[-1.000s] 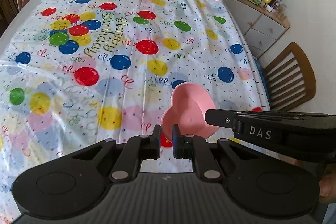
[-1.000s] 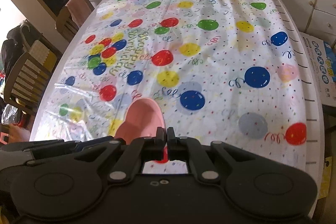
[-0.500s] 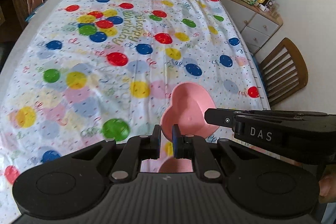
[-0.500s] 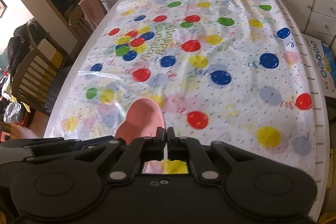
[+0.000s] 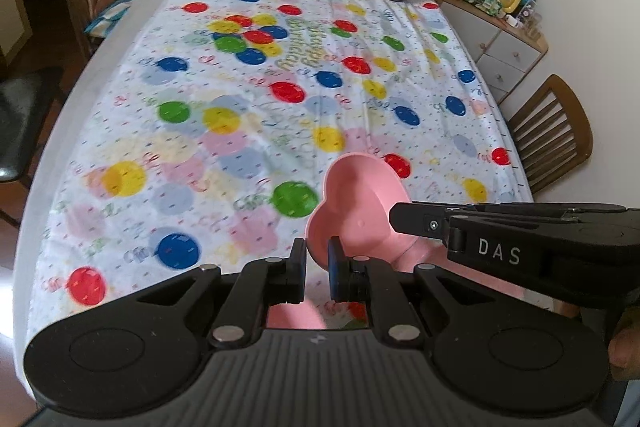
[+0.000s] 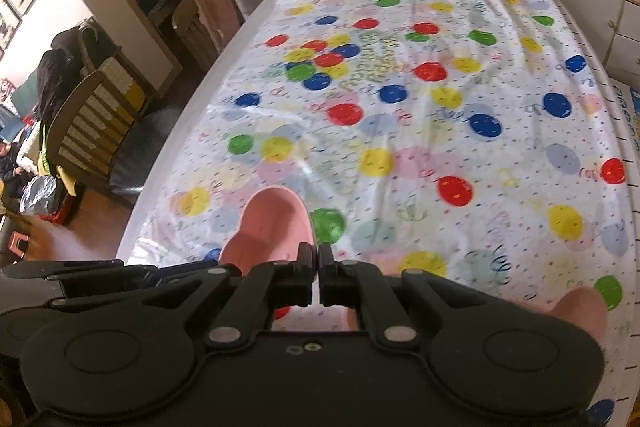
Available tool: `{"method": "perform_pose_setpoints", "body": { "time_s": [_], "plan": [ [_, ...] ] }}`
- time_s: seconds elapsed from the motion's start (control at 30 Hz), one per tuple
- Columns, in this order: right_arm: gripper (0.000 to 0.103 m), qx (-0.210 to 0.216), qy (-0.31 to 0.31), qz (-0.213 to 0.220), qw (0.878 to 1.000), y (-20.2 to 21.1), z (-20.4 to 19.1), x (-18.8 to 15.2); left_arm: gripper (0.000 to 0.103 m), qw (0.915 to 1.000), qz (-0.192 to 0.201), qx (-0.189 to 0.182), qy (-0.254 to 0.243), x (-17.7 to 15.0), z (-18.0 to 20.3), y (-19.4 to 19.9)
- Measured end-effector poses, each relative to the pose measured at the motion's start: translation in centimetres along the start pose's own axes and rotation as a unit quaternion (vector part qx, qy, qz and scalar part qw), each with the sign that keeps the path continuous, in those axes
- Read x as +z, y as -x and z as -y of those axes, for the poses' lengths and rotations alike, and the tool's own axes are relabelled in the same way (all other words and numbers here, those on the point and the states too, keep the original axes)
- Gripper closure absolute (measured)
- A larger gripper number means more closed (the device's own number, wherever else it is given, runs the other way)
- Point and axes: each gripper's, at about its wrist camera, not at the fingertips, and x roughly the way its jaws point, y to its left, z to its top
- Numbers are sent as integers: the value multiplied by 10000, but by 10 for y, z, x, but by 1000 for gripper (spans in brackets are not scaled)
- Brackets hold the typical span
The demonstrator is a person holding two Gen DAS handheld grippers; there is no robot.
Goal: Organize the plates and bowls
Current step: 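Lift and carry the heart bowl with the left tool over the pink bowl, then lower the heart bowl into the pink bowl and open the left tool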
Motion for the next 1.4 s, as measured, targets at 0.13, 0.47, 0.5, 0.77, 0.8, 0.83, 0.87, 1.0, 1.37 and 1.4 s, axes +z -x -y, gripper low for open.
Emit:
{"method": "perform_pose_setpoints", "body": {
  "time_s": [0.13,0.47,0.5,0.77,0.8,0.83,0.87,1.0,1.37,1.4],
  "plan": [
    [101,86,70,-51,9999,-4,-17,-8,93,9999,-2,85,65,-10,-15,8],
    [101,279,175,-354,9988,-22,-49,-31,93,9992,-217,256,210,-42,-47,16],
    [101,293,193,-394,9986,-24,-52,-34,93,9991,-247,269,213,-45,-48,16],
    [101,314,183,-686,9970,-37,-57,-53,93,9981,-442,366,229,-62,-55,9],
    [101,308,187,-703,9969,-37,-57,-55,93,9980,-461,372,229,-63,-56,8],
    [101,308,188,-724,9967,-38,-58,-56,93,9979,-484,370,231,-64,-56,7],
    [101,303,180,-744,9966,-39,-57,-57,93,9978,-510,368,225,-65,-57,5],
    [101,263,119,-856,9959,-46,-55,-61,93,9972,-612,391,191,-69,-58,-1],
    [96,180,69,-926,9955,-52,-55,-63,93,9961,-756,435,160,-73,-57,-15],
    [94,172,79,-925,9955,-52,-55,-63,93,9959,-761,458,146,-73,-57,-16]
  ]
}}
